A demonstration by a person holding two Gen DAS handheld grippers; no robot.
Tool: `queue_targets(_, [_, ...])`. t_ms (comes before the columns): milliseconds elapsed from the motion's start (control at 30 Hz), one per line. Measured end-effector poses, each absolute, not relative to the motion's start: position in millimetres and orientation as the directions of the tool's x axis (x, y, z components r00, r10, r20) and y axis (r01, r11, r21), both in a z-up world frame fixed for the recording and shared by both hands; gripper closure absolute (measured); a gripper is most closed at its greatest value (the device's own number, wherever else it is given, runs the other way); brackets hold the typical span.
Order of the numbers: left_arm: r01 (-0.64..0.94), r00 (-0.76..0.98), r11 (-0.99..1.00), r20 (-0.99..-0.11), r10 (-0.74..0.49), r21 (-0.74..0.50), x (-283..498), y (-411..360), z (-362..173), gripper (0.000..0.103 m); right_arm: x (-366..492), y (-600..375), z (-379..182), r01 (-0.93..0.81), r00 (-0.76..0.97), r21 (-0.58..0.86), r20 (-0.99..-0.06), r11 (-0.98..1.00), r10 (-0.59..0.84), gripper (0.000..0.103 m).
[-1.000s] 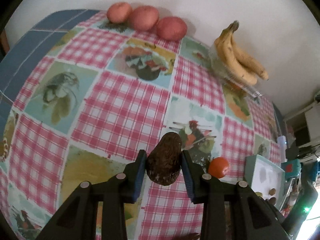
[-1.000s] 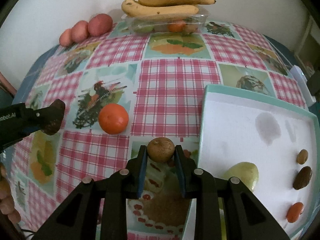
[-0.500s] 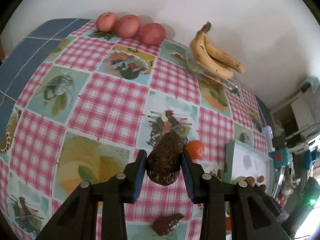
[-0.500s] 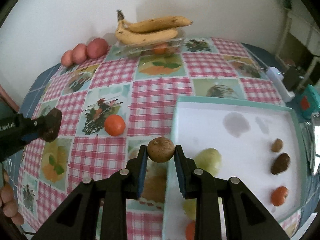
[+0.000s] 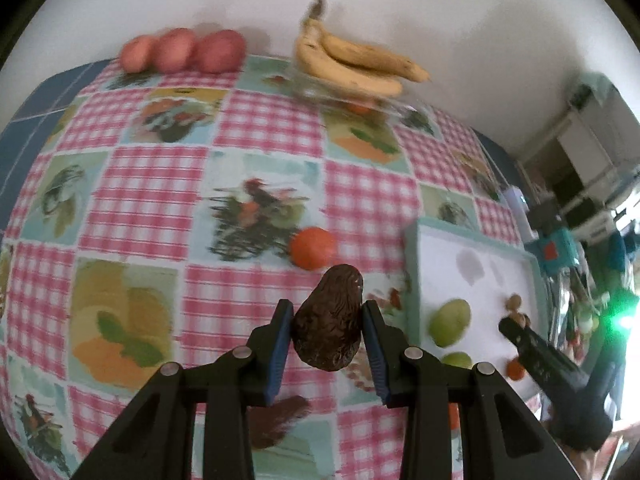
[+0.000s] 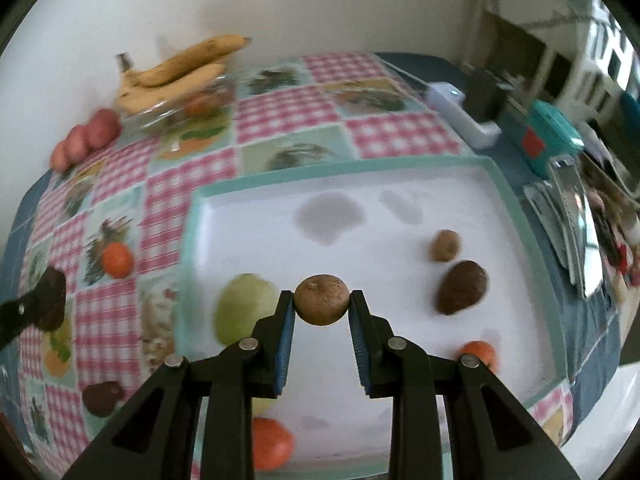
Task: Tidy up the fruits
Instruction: 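Carry the kiwi and avocado into the white tray and open both tools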
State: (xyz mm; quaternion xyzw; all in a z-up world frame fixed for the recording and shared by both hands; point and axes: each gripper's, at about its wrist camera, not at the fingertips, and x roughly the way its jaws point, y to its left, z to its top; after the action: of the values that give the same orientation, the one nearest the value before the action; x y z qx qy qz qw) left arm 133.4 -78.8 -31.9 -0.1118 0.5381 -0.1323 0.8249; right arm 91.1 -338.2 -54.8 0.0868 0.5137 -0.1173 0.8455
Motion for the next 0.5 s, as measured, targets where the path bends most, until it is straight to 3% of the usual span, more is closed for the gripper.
queue_targets(500, [0.311,0.369,0.882,-0.81,-0.456,-0.355,156.8,-167.7,-39.1,0.066,100.2,-389.1,-82.2,0.396,0.419,0.072,-0.901,0.916,-0.11,0.075])
